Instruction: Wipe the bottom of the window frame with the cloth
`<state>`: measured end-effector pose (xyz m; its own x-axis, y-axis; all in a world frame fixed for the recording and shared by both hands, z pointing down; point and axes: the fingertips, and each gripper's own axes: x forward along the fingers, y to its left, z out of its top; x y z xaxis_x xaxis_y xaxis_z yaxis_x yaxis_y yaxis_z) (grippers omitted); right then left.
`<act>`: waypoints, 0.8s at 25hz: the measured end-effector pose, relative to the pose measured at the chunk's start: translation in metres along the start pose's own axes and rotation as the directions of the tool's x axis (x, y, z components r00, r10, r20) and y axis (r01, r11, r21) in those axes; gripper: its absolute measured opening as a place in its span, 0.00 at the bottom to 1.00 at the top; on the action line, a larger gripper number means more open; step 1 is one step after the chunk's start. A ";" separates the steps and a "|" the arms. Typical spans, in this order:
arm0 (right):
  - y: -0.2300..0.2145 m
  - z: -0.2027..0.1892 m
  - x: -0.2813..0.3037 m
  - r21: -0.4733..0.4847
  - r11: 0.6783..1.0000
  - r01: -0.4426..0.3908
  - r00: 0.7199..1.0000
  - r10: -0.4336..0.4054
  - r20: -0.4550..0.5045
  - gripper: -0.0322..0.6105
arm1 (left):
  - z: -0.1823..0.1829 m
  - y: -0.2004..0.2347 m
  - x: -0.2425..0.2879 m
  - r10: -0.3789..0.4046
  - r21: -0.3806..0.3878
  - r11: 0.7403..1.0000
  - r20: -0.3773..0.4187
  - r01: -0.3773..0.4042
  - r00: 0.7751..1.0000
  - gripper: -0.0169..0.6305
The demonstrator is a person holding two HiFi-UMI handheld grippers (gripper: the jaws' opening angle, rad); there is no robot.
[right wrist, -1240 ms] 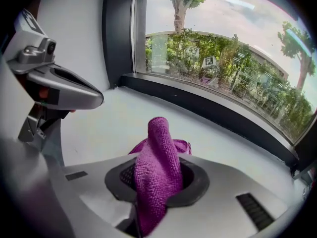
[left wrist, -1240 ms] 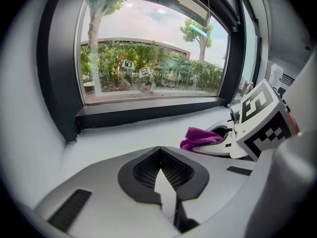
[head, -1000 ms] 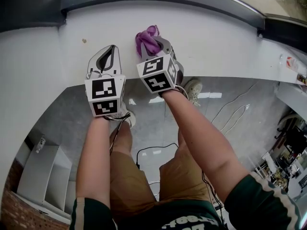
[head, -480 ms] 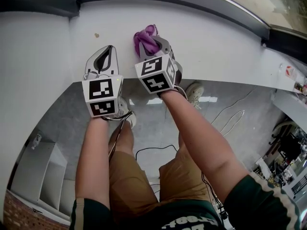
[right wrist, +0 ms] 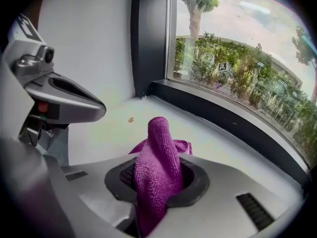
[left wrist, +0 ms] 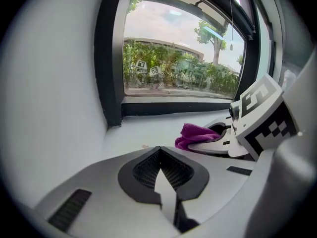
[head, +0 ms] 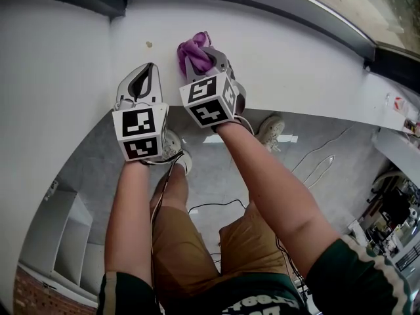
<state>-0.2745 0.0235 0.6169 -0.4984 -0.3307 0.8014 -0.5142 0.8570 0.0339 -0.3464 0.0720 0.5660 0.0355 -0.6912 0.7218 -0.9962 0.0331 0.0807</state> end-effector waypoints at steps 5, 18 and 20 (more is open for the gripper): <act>0.017 0.011 0.008 -0.033 0.999 -0.026 1.000 0.026 0.003 0.18 | -0.006 0.008 -0.007 0.008 -0.017 1.000 0.000 -0.008 1.000 0.04; 0.057 0.039 0.026 -0.114 0.989 -0.090 0.996 0.092 0.019 0.18 | -0.024 0.037 -0.026 0.051 -0.074 0.996 -0.006 -0.051 0.999 0.04; 0.064 0.044 0.029 -0.124 0.988 -0.097 0.995 0.101 0.023 0.18 | -0.026 0.040 -0.030 0.057 -0.081 0.995 -0.007 -0.057 0.998 0.04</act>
<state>-0.3528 0.0508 0.6160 -0.5635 -0.2517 0.7868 -0.3732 0.9273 0.0294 -0.3854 0.1130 0.5660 -0.0208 -0.6830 0.7301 -0.9869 0.1308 0.0943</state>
